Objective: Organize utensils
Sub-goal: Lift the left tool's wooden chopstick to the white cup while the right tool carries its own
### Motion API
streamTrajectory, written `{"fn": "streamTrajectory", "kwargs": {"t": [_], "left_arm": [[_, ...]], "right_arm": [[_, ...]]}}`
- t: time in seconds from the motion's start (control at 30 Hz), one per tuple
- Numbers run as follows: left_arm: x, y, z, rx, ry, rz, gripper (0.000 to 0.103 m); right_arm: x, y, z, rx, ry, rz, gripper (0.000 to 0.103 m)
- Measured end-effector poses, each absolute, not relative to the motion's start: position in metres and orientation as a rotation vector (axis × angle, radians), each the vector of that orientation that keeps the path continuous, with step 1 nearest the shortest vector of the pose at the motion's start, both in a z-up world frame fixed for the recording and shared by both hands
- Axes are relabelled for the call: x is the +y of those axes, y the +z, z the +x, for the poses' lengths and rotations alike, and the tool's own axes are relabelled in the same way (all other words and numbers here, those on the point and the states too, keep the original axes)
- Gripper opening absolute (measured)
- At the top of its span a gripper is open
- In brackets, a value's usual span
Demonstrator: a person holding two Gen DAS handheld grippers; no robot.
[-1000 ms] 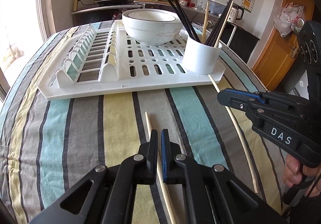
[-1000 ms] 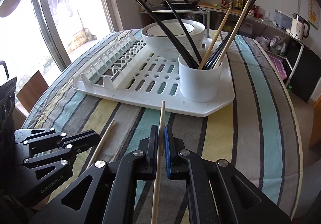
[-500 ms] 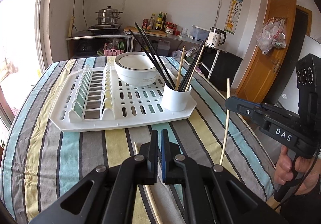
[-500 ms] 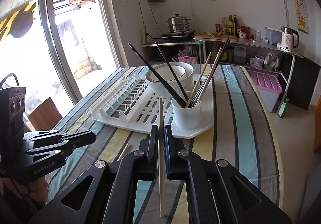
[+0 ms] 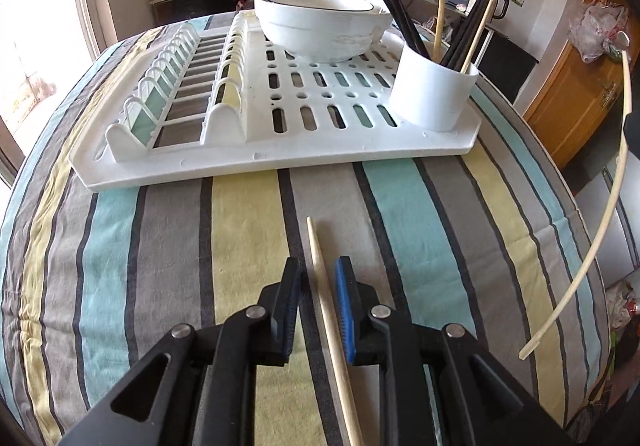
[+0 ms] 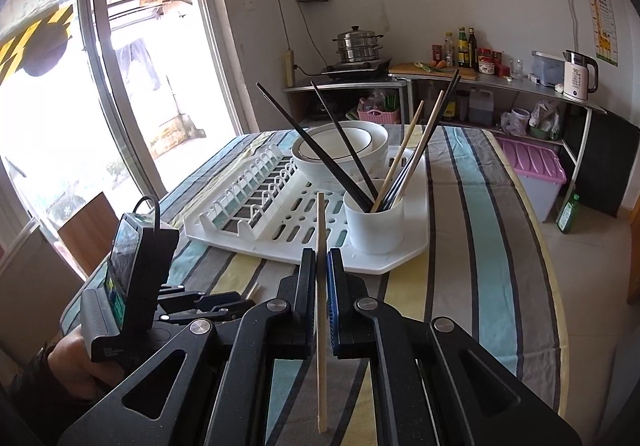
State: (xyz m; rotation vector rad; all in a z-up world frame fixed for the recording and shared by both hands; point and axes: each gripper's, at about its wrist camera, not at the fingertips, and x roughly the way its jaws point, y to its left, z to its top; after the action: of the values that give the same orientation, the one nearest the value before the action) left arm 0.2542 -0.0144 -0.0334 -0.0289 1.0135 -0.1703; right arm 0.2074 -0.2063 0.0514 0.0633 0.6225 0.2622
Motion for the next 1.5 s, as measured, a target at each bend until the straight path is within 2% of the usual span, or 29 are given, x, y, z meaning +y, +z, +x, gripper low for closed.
{"fn": "streamTrajectory", "kwargs": {"t": [0.13, 0.2, 0.27, 0.37, 0.83, 1.5], "left_arm": [[-0.021, -0.033, 0.252, 1.001, -0.161, 0.011, 0.019], [-0.023, -0.033, 0.249, 0.998, -0.164, 0.023, 0.008], [-0.021, -0.032, 0.25, 1.002, -0.181, 0.0, 0.007], [-0.019, -0.023, 0.245, 0.968, -0.188, -0.015, 0.006], [0.007, 0.083, 0.196, 0.655, -0.258, -0.114, 0.006], [-0.001, 0.096, 0.183, 0.611, -0.294, -0.095, 0.006]], "right_arm": [[-0.207, 0.051, 0.207, 0.623, 0.259, 0.067, 0.006], [-0.208, 0.051, 0.207, 0.622, 0.257, 0.069, 0.006], [-0.21, 0.051, 0.207, 0.623, 0.255, 0.073, 0.006], [-0.211, 0.052, 0.205, 0.621, 0.254, 0.071, 0.006], [-0.21, 0.06, 0.195, 0.598, 0.25, 0.072, 0.006], [-0.214, 0.073, 0.186, 0.544, 0.237, 0.078, 0.005]]}}
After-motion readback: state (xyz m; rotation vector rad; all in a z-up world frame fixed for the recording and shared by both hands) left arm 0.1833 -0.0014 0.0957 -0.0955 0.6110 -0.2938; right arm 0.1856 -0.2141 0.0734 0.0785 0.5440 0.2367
